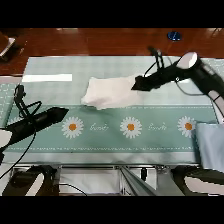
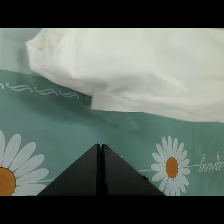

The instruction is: Fold the shirts.

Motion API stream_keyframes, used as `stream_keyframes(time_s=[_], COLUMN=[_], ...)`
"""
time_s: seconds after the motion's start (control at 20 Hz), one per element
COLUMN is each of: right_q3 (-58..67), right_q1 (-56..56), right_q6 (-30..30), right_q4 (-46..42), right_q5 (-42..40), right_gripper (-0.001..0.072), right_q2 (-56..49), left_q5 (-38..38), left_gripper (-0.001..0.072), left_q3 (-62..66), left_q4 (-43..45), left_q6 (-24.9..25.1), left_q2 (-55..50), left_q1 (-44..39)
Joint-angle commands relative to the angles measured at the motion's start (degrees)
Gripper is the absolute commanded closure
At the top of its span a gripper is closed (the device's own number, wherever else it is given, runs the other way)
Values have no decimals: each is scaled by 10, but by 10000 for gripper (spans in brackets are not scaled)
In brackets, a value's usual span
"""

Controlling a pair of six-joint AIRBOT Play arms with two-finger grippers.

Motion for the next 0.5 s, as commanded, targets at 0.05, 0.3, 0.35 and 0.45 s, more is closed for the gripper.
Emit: stream_keyframes(time_s=[0.05, 0.3, 0.35, 0.45], right_q3=[185, 251, 251, 251], right_q1=[-33, -147, -178, -240], right_q6=[52, 99, 107, 120], right_q4=[-83, -83, -83, -83], right_q5=[125, 185, 199, 232], right_gripper=[693, 693, 692, 692], right_q2=[3, 43, 55, 79], left_q5=[-1, -2, -1, 0], left_gripper=[682, 682, 682, 682], left_q3=[0, 0, 0, 0], left_q4=[0, 0, 0, 0], left_q6=[0, 0, 0, 0], left_q2=[0, 0, 0, 0], left_q1=[0, 0, 0, 0])
